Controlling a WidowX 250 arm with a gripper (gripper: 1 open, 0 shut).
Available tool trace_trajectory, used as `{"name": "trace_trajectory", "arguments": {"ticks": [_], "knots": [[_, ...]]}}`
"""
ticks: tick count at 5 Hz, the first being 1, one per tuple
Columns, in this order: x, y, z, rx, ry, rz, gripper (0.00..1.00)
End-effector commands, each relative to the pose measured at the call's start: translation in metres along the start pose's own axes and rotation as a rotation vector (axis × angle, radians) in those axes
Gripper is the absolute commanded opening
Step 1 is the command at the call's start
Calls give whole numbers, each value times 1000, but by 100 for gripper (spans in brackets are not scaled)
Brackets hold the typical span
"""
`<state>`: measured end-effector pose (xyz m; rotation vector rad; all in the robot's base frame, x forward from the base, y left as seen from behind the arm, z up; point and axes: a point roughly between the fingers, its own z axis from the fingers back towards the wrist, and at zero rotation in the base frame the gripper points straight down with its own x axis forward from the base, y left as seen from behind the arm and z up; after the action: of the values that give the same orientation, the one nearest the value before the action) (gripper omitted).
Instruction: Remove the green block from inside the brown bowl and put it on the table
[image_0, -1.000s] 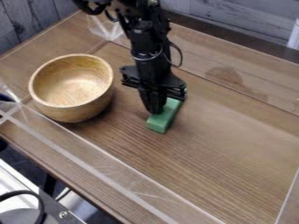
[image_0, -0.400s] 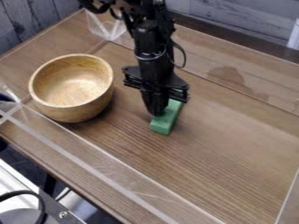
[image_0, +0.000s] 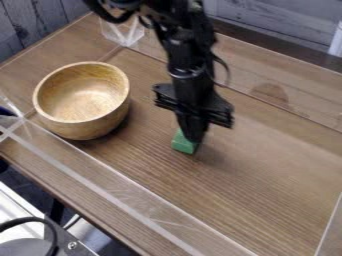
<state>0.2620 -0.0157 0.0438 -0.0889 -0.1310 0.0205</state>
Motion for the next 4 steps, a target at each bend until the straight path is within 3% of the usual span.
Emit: {"name": "trace_trajectory", "arguments": {"ticks": [1,2,4], "knots": [[7,11,11,4,-65,-2,0],[3,10,5,4,-66,-13,0],[8,8,2,-23,-14,-29,0]]}}
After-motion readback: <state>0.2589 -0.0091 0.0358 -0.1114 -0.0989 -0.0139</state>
